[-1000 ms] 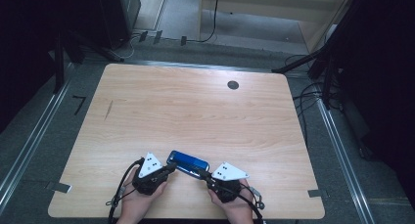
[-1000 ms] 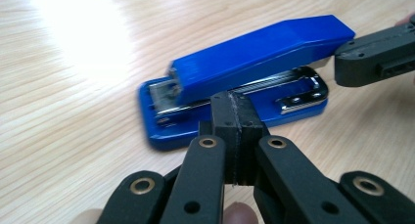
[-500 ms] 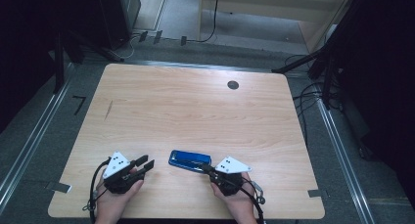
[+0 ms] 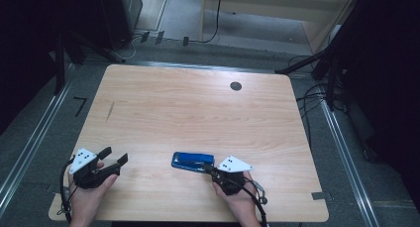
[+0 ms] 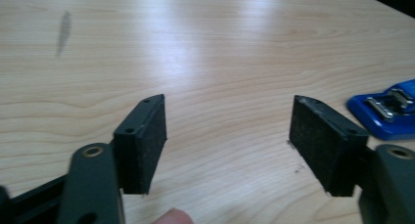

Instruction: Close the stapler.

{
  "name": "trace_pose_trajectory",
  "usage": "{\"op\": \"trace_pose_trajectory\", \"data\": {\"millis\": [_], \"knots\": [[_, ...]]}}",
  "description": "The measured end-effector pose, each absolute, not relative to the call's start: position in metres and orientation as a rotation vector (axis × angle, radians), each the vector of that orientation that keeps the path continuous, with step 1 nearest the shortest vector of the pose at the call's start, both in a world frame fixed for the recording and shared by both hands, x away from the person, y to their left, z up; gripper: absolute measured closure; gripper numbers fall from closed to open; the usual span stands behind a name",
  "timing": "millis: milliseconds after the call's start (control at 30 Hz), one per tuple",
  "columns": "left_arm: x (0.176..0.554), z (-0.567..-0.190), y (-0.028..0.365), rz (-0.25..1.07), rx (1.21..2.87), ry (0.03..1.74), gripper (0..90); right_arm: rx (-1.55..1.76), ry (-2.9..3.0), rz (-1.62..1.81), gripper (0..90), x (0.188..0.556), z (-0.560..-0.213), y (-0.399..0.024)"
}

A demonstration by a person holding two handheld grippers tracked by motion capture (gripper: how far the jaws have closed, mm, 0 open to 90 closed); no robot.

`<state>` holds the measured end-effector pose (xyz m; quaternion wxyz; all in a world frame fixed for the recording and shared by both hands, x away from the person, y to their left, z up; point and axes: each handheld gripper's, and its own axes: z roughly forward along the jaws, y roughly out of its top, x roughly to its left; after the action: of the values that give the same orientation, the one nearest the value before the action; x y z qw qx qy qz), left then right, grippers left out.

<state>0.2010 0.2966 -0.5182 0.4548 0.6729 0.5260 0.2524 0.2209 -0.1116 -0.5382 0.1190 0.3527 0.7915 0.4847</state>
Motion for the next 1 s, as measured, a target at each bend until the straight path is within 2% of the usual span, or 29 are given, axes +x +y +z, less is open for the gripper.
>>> {"op": "trace_pose_trajectory", "data": {"millis": [433, 1000], "knots": [[0.205, -0.523, 0.301, 0.625, 1.66, 1.349, 22.2, 1.035, 2.327, 1.411, 90.0, 0.224, -0.539, -0.116], [0.204, -0.524, 0.3, 0.635, 1.666, 1.349, 24.0, 1.033, 2.288, 1.438, 90.0, 0.225, -0.536, -0.119]]}}
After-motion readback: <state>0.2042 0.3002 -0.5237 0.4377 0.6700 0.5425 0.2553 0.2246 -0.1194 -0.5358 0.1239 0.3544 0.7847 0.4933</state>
